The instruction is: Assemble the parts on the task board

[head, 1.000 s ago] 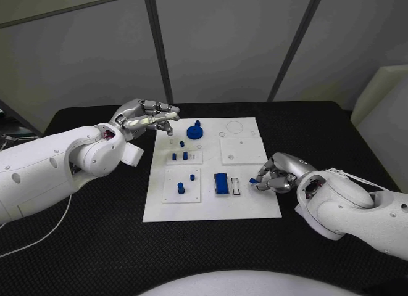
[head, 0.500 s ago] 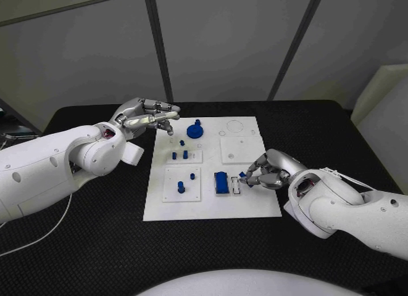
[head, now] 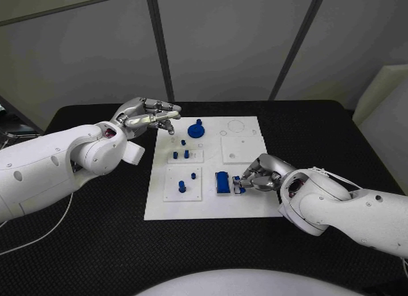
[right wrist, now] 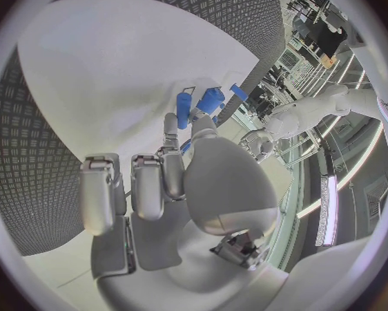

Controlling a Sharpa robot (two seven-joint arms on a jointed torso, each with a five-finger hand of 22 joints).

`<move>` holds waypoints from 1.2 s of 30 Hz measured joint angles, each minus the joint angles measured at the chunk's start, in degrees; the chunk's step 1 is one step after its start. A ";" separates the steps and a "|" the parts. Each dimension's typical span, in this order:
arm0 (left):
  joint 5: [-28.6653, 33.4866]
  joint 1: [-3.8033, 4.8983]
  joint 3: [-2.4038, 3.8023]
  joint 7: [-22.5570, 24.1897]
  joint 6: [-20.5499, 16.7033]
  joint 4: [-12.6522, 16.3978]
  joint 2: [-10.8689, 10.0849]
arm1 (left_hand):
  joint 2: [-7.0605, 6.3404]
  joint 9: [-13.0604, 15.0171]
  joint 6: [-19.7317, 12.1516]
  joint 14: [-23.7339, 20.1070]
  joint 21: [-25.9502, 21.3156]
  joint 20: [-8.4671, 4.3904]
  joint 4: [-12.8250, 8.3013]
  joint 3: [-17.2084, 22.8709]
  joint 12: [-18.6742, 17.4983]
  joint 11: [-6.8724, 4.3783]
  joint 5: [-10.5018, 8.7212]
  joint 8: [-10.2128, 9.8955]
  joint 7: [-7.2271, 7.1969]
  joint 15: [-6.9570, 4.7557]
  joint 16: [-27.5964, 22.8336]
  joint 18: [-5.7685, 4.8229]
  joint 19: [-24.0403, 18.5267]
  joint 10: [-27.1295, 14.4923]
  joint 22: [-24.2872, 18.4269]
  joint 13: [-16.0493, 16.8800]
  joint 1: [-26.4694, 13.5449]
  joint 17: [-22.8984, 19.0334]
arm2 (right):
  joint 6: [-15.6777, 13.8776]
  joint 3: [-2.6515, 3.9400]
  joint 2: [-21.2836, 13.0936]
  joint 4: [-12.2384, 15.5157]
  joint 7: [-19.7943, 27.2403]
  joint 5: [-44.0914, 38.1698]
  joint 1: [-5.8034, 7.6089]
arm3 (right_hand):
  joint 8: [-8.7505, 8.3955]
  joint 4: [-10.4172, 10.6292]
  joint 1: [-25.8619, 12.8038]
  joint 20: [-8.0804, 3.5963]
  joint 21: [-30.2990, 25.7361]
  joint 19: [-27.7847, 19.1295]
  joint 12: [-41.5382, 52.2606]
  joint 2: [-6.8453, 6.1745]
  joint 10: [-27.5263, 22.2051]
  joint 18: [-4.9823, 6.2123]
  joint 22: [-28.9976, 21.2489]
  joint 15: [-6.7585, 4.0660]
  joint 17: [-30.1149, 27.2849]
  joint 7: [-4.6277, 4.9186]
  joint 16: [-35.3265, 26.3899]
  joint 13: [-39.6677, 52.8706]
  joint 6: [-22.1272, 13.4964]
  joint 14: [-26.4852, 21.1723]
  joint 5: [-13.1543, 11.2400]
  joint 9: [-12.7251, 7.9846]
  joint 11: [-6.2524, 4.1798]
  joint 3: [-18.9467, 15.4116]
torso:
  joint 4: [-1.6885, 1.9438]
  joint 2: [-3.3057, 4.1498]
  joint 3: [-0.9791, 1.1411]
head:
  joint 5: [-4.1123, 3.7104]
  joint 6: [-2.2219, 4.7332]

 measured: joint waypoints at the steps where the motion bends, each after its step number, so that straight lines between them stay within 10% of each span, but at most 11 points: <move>1: 0.00 0.00 0.00 0.00 0.00 0.01 -0.01 | 0.00 0.00 0.00 0.00 0.00 0.00 0.00 0.00 0.00 0.00 0.00 0.00 0.00 0.00 0.00 0.00 0.00 0.00 0.00 0.00 0.00 0.00 | 0.15 0.00 0.15 -0.08 -0.16 0.05 0.00 | 0.00 0.02 -0.20 0.00 0.00 0.00 -0.06 -0.20 0.00 0.00 0.00 0.00 0.00 -0.22 0.00 -0.04 0.22 0.00 0.00 0.00 -0.01 -0.01 | -0.01 0.00 0.00 | 0.02 0.00; 19: 0.00 0.00 0.00 -0.04 0.12 0.02 -0.03 | 0.00 0.05 0.00 0.00 0.00 0.00 0.00 0.00 0.00 0.00 0.00 0.00 0.00 0.00 0.00 -0.01 0.42 0.00 -0.08 -0.01 0.00 0.00 | 0.57 0.03 1.75 -1.49 -1.71 0.03 0.04 | 0.62 3.09 -2.38 -0.42 0.00 0.01 -0.11 -1.18 -0.01 0.00 0.00 -0.42 -0.01 -0.67 0.00 -3.06 1.93 0.01 -0.30 0.74 -0.41 -1.31 | -0.11 -0.03 0.06 | 0.15 -0.01; 30: 0.00 0.00 0.00 -0.06 0.19 -0.05 0.01 | 0.00 0.04 0.00 0.00 0.00 0.00 0.00 0.00 0.00 0.00 0.00 0.00 0.00 0.00 0.00 -0.01 0.42 0.00 -0.08 -0.02 0.00 0.00 | 0.53 0.02 1.86 -1.52 -1.82 -0.23 0.03 | 0.62 9.60 -5.77 -0.41 0.00 0.00 -0.34 -3.07 0.20 0.00 0.00 -0.42 -0.01 -0.73 0.00 -3.88 2.90 0.01 -6.81 1.98 -0.61 -2.92 | -0.12 -0.03 0.06 | 0.14 -0.04; 36: 0.00 0.00 0.00 -0.07 0.21 -0.08 0.03 | 0.00 0.04 0.00 0.00 0.00 0.00 0.00 0.00 0.00 0.00 0.00 0.00 0.00 0.00 0.00 0.00 0.41 0.00 -0.07 0.03 0.00 0.00 | 0.49 0.02 1.20 -1.46 -1.76 -0.66 0.02 | 0.62 9.79 -5.82 -0.52 0.00 -0.11 -0.34 -3.12 0.20 0.00 0.00 -0.42 -0.01 -0.73 0.00 -3.88 2.90 0.01 -8.37 2.30 -0.60 -2.82 | -0.12 -0.05 0.06 | 0.09 0.00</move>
